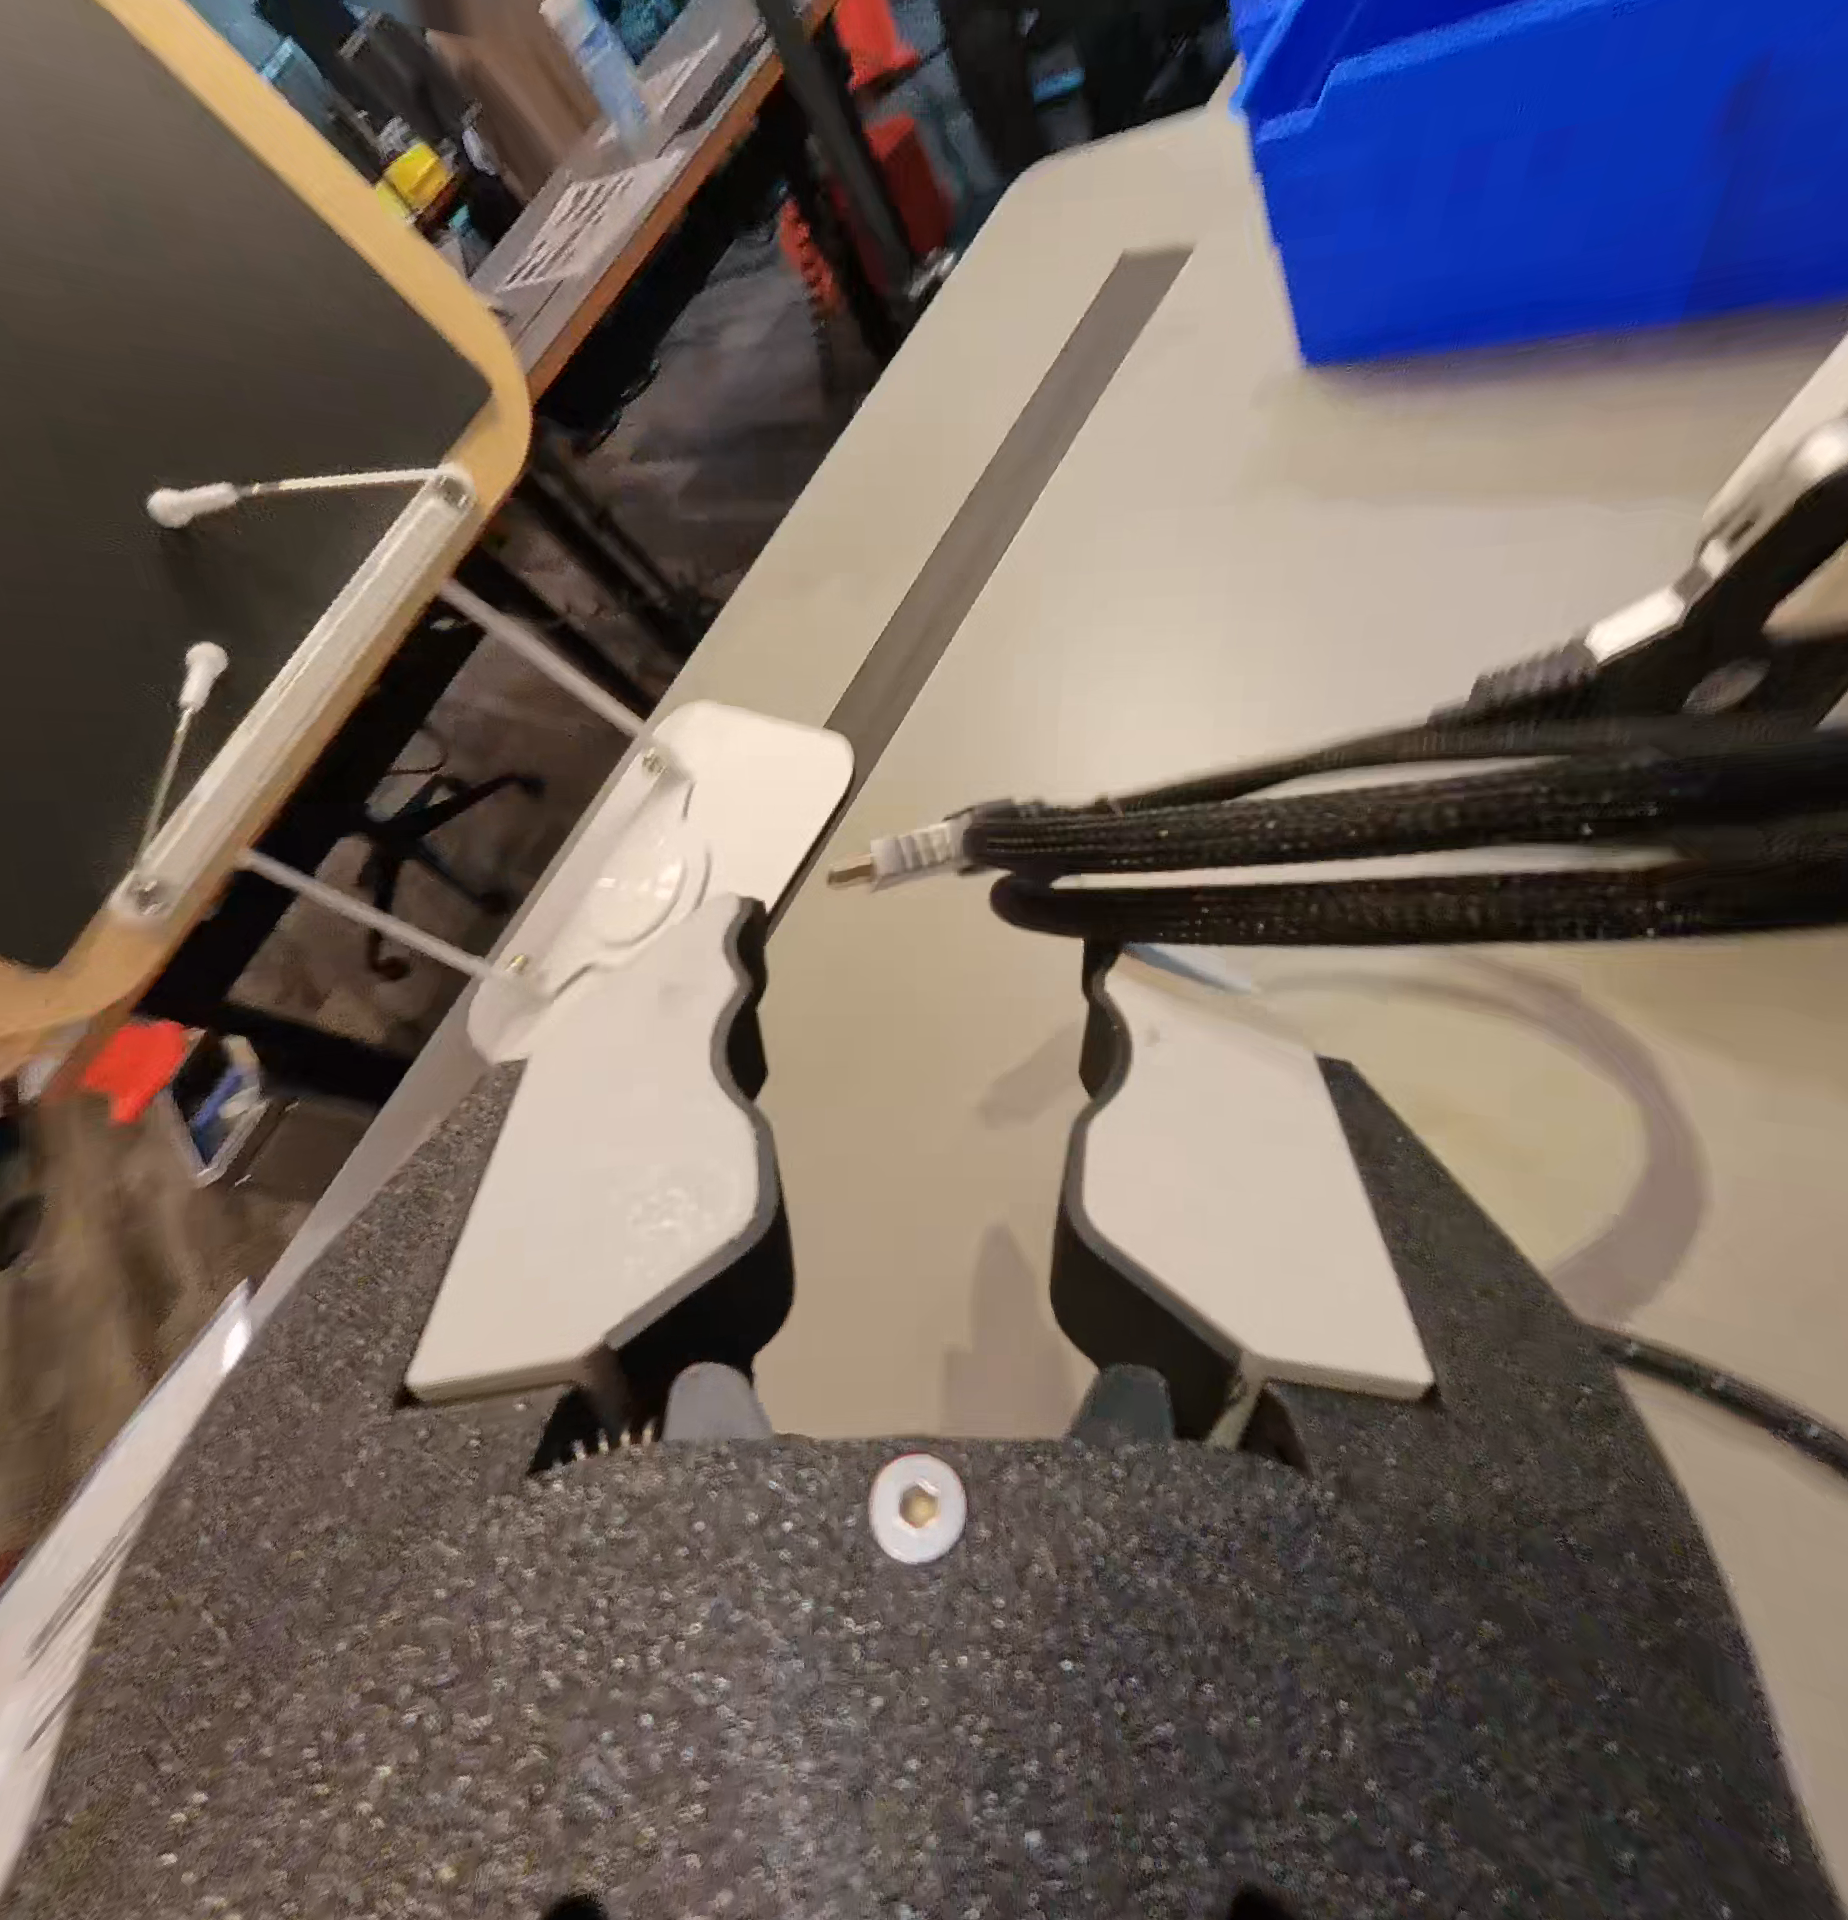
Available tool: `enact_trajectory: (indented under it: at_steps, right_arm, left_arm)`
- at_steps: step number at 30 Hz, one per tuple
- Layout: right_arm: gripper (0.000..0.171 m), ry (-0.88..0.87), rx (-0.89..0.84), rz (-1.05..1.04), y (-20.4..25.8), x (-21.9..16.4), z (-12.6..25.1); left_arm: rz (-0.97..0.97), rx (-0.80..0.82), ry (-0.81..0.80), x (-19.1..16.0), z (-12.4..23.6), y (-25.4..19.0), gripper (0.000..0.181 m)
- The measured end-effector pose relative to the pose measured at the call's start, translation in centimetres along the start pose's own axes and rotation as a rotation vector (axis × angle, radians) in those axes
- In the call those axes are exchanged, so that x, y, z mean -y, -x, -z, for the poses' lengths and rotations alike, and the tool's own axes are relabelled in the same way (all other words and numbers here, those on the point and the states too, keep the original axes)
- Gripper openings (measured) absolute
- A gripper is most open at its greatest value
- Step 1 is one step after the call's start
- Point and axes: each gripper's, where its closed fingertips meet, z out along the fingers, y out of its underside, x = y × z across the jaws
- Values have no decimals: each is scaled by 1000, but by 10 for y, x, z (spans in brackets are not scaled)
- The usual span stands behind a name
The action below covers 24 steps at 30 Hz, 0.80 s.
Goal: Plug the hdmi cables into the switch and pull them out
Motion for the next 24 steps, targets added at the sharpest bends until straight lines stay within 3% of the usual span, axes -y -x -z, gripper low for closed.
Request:
enact_trajectory:
  at_steps: [8, 12, 19, 24]
  right_arm:
    - [20, 80, -94, -94, -22, 2, -6]
    - [20, 63, -55, -270, -25, 3, -11]
    - [20, -45, 80, -719, -18, 6, -27]
    - [20, -130, 136, -922, -9, 12, -34]
  left_arm:
    - [41, 126, 224, -73, 40, 14, 60]
    - [10, 6, 120, -60, 47, -25, 59]
    - [-58, -254, -146, -2, 36, -146, 40]
    - [-330, -97, -67, -12, -2, -166, 52]
